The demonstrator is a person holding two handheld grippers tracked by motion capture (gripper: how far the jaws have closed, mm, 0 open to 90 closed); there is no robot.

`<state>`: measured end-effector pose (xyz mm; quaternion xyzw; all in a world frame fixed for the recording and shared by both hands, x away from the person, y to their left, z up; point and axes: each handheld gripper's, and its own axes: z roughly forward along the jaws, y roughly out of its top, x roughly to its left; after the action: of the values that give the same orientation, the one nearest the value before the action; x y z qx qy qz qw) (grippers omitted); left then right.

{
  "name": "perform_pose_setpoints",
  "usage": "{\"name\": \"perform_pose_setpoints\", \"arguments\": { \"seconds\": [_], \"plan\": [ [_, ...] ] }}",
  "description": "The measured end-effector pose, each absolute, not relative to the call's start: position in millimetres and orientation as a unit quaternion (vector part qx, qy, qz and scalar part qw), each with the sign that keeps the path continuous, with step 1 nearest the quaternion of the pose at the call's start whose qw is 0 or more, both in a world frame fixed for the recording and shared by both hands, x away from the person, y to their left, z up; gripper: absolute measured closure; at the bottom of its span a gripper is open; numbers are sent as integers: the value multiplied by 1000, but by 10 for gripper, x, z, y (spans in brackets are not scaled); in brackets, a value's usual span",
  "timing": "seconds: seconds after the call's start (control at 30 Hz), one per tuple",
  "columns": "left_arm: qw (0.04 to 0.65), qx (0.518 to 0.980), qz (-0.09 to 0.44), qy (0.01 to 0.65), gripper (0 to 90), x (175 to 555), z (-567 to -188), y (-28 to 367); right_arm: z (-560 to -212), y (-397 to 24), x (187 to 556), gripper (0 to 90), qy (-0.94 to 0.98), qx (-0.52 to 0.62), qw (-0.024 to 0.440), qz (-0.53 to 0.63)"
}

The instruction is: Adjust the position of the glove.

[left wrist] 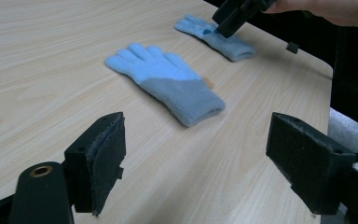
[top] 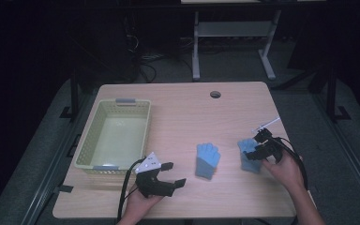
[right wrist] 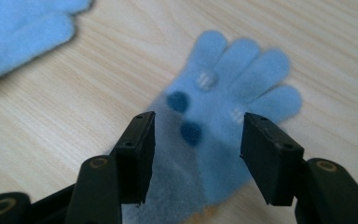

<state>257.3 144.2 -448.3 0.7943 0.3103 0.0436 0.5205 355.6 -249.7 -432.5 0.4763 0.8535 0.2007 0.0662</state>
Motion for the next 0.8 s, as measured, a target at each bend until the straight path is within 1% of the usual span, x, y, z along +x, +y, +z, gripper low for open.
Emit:
{"name": "perform_pose_setpoints", "arguments": {
  "seconds": [0.03, 0.07, 0.13, 0.17, 0.3, 0.33, 0.5, 0.8],
  "plan": [
    [522, 794, 45, 309, 195, 2573, -4484, 1439, -4325, -2497, 3556, 455, 854, 476, 66, 201],
    [522, 793, 45, 309, 194, 2572, -4483, 1438, -4364, -2486, 3555, 483, 859, 471, 65, 191],
    [523, 793, 45, 311, 195, 2573, -4483, 1439, -4379, -2473, 3550, 493, 862, 469, 68, 181],
    [521, 794, 45, 311, 194, 2575, -4484, 1442, -4404, -2458, 3546, 517, 866, 465, 71, 171],
    [523, 793, 45, 310, 195, 2572, -4481, 1448, -4414, -2445, 3537, 526, 865, 466, 72, 170],
    [525, 792, 45, 308, 195, 2569, -4479, 1447, -4417, -2441, 3535, 545, 866, 465, 72, 168],
    [524, 793, 43, 308, 195, 2568, -4485, 1435, -4426, -2421, 3528, 575, 866, 467, 74, 166],
    [525, 792, 43, 309, 196, 2564, -4479, 1446, -4431, -2407, 3512, 667, 863, 471, 71, 169]
  ]
}}
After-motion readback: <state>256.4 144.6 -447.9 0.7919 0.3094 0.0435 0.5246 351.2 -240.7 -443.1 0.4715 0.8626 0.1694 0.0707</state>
